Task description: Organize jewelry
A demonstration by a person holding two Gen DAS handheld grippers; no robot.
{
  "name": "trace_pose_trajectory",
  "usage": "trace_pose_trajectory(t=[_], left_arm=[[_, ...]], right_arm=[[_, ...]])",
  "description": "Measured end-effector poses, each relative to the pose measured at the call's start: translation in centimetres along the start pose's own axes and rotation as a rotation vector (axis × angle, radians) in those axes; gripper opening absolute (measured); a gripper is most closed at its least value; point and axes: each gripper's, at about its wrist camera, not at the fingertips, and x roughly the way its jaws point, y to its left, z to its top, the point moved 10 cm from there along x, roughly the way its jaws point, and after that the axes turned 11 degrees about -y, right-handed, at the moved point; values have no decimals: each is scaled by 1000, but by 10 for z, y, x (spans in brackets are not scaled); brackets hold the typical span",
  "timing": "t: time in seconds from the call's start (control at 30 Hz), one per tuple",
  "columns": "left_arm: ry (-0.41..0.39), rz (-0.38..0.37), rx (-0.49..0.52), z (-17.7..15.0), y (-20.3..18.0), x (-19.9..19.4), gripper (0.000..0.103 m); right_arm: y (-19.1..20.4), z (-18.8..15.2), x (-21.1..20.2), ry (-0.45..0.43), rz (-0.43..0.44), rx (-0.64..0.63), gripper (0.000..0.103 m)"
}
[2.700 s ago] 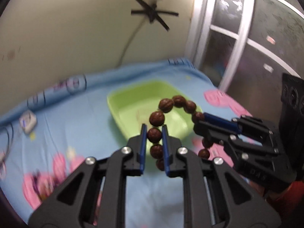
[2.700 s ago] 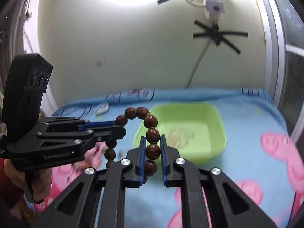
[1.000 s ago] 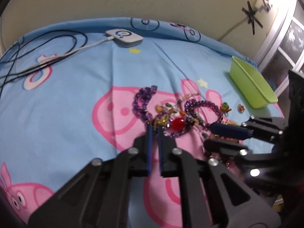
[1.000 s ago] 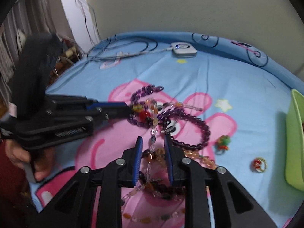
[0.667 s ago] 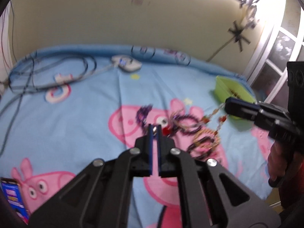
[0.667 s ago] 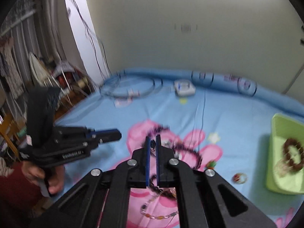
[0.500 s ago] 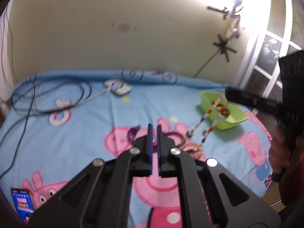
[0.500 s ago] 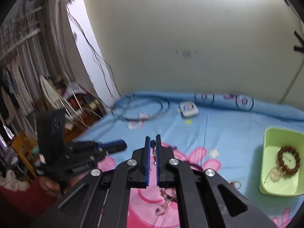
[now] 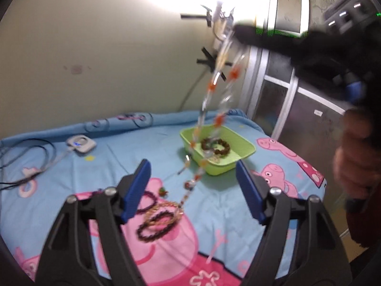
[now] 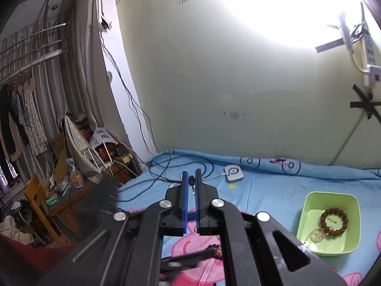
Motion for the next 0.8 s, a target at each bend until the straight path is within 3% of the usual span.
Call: trace_pose_trajectory(t=[0.07,0.13,0.3,0.6,0.7,0.8], left_arm=[[56,-37,-29,-12,-4,24,38],[101,-76,-49,-19,-9,40,6],[84,-132,-36,4,-25,58,5],[34,-174,63,93,-61,117,5],[47,-200,49,99,-69,147,5],[88,-198,54,82,-73,182,5]], right_arm=[[-5,7,-10,-22,-14,2,0],[-18,10,-17,-33,-46,9,0],[-58,16,-35,-56,-120,39,0],[-145,42,-58,-121,-257,76,0],[-174,31,-59,-109,-295,105,0],[-204,4,-54,-74,-328,143,0]])
